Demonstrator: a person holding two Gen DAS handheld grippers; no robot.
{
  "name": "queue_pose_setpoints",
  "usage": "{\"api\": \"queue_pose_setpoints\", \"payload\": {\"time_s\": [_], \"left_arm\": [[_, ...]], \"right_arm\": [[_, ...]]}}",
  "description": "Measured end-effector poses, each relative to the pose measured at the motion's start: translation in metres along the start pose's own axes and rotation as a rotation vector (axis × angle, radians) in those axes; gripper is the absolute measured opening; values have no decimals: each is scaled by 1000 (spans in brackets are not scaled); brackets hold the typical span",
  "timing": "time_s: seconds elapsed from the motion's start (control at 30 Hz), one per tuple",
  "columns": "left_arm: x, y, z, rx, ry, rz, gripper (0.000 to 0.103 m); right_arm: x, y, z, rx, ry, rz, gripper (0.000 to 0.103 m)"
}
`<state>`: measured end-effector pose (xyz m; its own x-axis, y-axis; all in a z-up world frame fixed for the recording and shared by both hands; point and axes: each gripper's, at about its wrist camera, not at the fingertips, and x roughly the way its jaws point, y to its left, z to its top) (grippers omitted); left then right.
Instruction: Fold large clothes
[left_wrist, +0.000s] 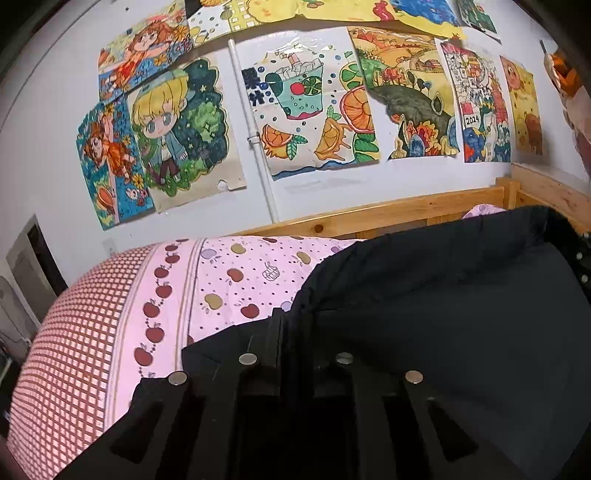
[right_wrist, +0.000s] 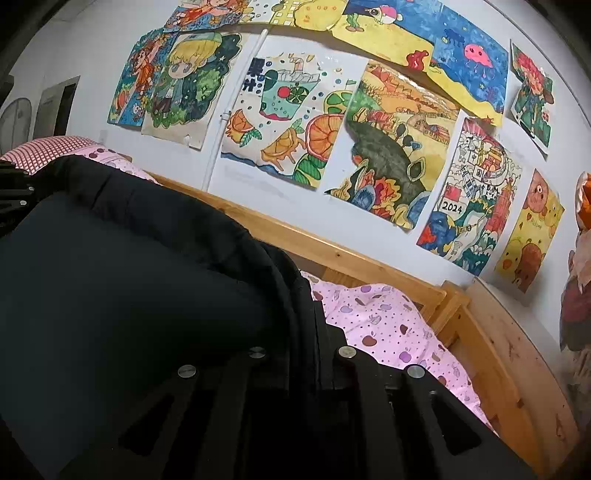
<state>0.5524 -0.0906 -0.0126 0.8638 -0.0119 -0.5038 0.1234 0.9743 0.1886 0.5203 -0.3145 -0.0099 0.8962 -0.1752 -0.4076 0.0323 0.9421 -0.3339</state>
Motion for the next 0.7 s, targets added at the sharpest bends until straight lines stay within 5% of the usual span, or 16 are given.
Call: {"api": "queue_pose_setpoints", "payload": {"time_s": [0.23,0.27,0.33,0.4,0.7], "left_arm": [[-8,13,3,-74,33,-90,27],[-11,15,4,-87,34,-103,38],[-18,20,6,-121,26,-121,67],[-29,25,7,-162,-9,-127,91],[-58,36,7,-215,-55,-172,93]], "right_arm": [[-11,-15,-9,75,-37,45,15],[-13,-18,-9,87,-43,41,18],[-16,-24,-10,109,-49,21,50],[-24,-34,-11,141,-72,9,70],[-73,-62,-18,168,-130,20,90]]}}
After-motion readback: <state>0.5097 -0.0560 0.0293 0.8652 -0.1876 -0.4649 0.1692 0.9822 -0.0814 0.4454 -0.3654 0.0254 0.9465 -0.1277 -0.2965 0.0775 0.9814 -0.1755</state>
